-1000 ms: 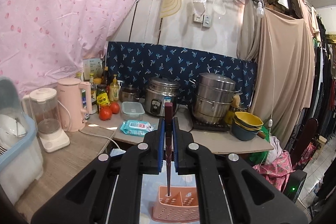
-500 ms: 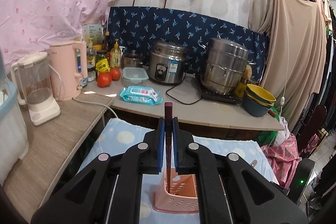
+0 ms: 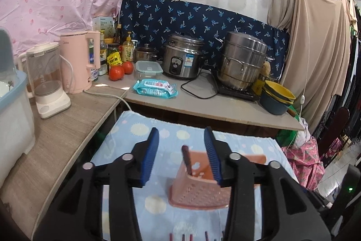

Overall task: Organize utensils
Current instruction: 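Move both open grippers back down over the remaining chopsticks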

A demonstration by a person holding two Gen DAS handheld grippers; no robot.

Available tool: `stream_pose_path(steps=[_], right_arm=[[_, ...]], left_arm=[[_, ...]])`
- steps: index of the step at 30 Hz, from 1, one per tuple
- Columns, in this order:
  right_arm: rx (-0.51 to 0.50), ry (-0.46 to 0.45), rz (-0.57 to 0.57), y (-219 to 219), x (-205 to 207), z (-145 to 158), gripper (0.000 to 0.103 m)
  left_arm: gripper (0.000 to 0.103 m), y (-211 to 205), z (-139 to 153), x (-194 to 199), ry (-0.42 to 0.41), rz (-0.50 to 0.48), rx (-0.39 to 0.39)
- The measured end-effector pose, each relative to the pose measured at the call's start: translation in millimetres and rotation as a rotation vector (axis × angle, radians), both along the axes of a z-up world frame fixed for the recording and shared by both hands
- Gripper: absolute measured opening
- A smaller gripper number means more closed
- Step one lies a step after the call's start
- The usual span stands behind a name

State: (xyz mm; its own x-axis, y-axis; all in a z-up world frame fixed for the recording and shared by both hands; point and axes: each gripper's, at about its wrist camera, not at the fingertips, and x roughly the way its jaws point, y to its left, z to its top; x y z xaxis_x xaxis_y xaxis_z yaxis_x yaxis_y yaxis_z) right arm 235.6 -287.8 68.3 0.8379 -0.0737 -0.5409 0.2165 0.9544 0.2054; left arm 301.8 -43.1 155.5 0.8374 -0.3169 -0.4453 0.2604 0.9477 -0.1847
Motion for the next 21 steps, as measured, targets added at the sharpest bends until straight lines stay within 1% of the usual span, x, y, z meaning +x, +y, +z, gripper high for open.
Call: stream_pose_path(steps=[1, 3, 6, 8, 10, 12, 14, 17, 19, 21], right_arm=[[0.000, 0.007, -0.001, 2, -10, 0, 0.037], [-0.012, 0.027, 0.000, 8, -32, -2, 0.040], [-0.056, 0.054, -0.001, 21, -67, -7, 0.041], [-0.064, 0.066, -0.005, 28, -89, -12, 0.043], [-0.056, 0.078, -0.004, 34, -111, -19, 0.046], [-0.059, 0.092, -0.010, 41, -131, -29, 0.047], [-0.031, 0.110, -0.012, 47, -149, -39, 0.047], [0.000, 0.120, -0.008, 55, -172, -53, 0.047], [-0.014, 0.125, -0.007, 61, -185, -60, 0.047], [-0.022, 0.127, -0.001, 65, -196, -66, 0.047]], left_arm=[[0.047, 1, -2, -8, 0.002, -0.004, 0.005], [0.048, 3, -7, -25, 0.009, -0.014, 0.011], [0.049, 12, -14, -52, 0.039, -0.030, 0.008], [0.052, 17, -19, -69, 0.053, -0.030, 0.013], [0.060, 23, -26, -88, 0.067, -0.021, 0.025], [0.060, 28, -34, -104, 0.080, -0.017, 0.047], [0.060, 33, -47, -121, 0.096, -0.003, 0.089], [0.060, 40, -64, -141, 0.134, -0.003, 0.106], [0.060, 41, -78, -157, 0.161, -0.008, 0.127], [0.060, 39, -87, -169, 0.169, 0.000, 0.156]])
